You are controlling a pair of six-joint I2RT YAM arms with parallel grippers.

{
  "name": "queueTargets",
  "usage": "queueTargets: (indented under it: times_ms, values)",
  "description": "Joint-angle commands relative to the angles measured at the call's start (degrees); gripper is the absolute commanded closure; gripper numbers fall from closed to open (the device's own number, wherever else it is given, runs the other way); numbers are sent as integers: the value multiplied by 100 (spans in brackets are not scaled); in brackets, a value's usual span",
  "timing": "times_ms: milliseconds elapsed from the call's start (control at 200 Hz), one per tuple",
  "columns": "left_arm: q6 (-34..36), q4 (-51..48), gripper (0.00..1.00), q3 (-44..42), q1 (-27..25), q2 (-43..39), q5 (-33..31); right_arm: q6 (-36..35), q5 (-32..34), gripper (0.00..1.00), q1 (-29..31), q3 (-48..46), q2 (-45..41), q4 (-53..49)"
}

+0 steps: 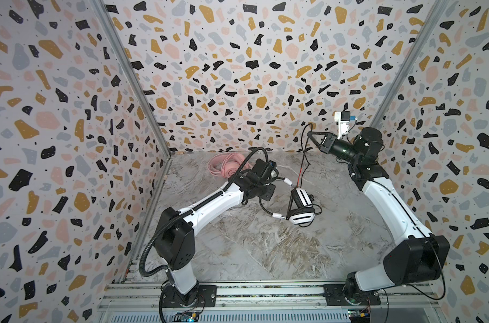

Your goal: Wrap the headphones

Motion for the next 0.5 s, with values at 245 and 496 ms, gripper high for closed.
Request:
queueTargets:
  times_ms: [245, 496]
  values:
    - [-791, -240, 91, 588, 529, 568, -251, -317, 1056, 100, 1089, -949, -1434, 144]
    - [-1981, 1169, 89, 36, 1457, 93, 422, -350, 1553, 99, 1574, -1828, -2116, 142]
